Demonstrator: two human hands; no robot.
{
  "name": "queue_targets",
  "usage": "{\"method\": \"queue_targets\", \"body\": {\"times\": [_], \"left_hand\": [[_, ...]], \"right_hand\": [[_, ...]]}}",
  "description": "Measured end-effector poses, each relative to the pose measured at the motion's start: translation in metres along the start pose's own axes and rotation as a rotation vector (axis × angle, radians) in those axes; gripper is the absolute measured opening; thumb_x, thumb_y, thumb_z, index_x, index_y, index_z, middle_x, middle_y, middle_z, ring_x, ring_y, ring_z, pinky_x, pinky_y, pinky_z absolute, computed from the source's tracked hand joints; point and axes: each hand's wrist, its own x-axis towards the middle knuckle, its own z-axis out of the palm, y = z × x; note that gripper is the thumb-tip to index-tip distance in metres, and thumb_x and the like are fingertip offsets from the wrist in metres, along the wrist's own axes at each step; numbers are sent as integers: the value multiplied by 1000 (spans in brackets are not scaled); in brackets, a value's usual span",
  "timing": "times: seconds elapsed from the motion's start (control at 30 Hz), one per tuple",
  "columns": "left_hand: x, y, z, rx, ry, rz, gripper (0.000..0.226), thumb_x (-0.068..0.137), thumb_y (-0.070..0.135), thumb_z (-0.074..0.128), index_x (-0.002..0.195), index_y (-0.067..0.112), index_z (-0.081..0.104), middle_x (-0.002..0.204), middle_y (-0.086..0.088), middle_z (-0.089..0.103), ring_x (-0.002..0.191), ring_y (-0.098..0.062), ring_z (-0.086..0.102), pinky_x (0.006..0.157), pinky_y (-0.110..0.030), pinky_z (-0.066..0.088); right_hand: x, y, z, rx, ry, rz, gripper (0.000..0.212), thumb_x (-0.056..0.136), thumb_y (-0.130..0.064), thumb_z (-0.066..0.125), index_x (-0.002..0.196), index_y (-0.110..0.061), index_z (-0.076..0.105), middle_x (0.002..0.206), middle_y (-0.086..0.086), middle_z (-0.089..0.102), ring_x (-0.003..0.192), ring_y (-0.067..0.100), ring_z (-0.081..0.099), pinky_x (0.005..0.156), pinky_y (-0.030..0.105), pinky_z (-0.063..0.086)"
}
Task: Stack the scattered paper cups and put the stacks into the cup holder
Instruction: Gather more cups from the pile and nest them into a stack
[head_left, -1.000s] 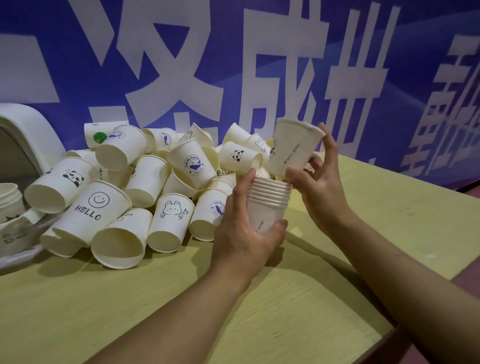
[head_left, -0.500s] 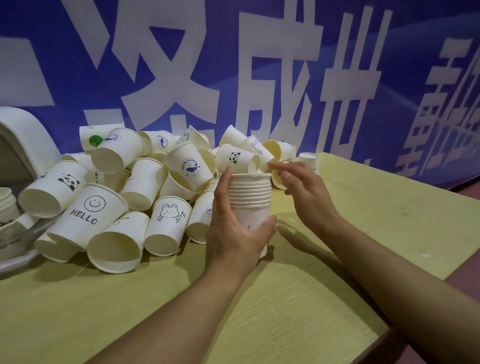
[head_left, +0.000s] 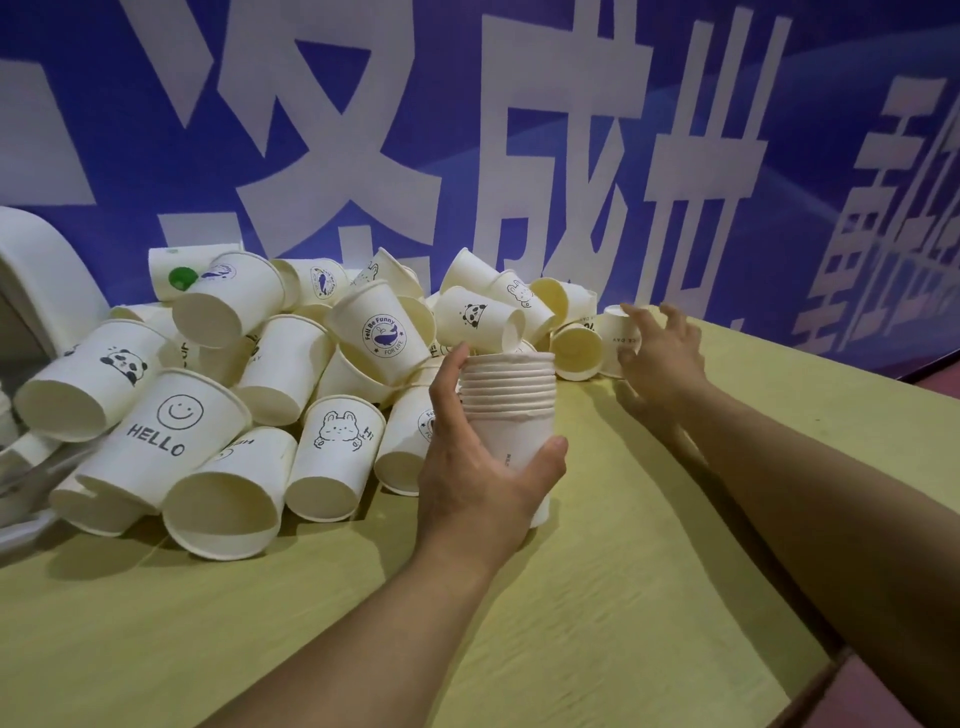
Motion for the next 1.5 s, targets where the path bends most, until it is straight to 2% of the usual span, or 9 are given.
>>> {"method": "queue_targets", "body": {"times": [0.2, 0.37, 0.5, 0.63, 0.77, 1.0, 1.17, 1.3, 1.5], "left_hand": [[2, 0, -1, -24, -8, 9, 102, 71, 39, 85, 139, 60, 12, 139, 7, 52, 114, -19, 57, 95, -35, 49], [-1, 5, -2, -46, -48, 7, 102, 66, 42, 88, 136, 64, 17, 138, 7, 53, 113, -21, 59, 96, -45, 52], [-2, 8, -3, -85, -88, 28, 97, 56, 57, 80, 133, 68, 22, 136, 13, 54, 116, -16, 61, 98, -45, 52], [-3, 8, -5, -146, -175, 29, 95, 58, 56, 78, 137, 66, 25, 132, 13, 55, 107, -16, 67, 89, -46, 59], [-4, 9, -7, -145, -211, 29, 96, 64, 53, 78, 137, 71, 18, 129, 16, 55, 100, -12, 68, 82, -43, 62], [-5, 10, -7, -101, -223, 23, 97, 75, 41, 83, 138, 69, 16, 129, 14, 52, 101, -13, 66, 83, -43, 61], [-4, 8, -6, -103, -119, 24, 103, 70, 44, 81, 139, 62, 7, 135, 6, 51, 104, -14, 64, 91, -42, 57], [-1, 6, -7, -106, -42, 30, 110, 67, 46, 77, 143, 64, -1, 141, 18, 36, 122, -14, 53, 103, -39, 49], [-3, 7, -8, -115, 46, 67, 95, 68, 46, 77, 137, 63, 14, 132, 18, 45, 114, -13, 58, 95, -38, 54]], "right_hand": [[2, 4, 4, 184, 308, -37, 17, 95, -26, 62, 108, -16, 58, 132, 5, 51, 116, 22, 45, 95, 31, 40], [-14, -21, -31, 492, 535, 12, 25, 88, -27, 68, 104, -20, 50, 113, -1, 51, 107, 22, 52, 91, 39, 53], [-57, -67, -49, 1013, 338, 17, 44, 90, -20, 68, 122, -25, 38, 115, -1, 47, 104, 19, 60, 80, 32, 60], [-113, -91, -42, 1186, 83, -185, 55, 90, -17, 68, 127, -44, 38, 120, 3, 48, 99, 21, 65, 74, 33, 61], [-121, -95, -42, 1105, -64, -292, 55, 82, -26, 66, 124, -52, 42, 115, 5, 50, 96, 24, 67, 69, 33, 60], [-111, -84, -37, 1108, -298, -287, 56, 81, -24, 50, 121, -63, 48, 119, 8, 57, 103, 28, 65, 81, 42, 58], [-105, -78, -32, 1089, -189, -271, 27, 94, -29, 47, 106, -38, 70, 99, -3, 64, 97, 20, 62, 85, 38, 53], [-107, -77, -30, 1004, -137, -282, 34, 97, -35, 44, 88, -30, 77, 88, -1, 61, 87, 14, 58, 82, 34, 54], [-103, -74, -11, 740, -35, -310, 21, 99, -17, 53, 113, -29, 65, 96, 1, 63, 84, 13, 58, 79, 34, 55]]}}
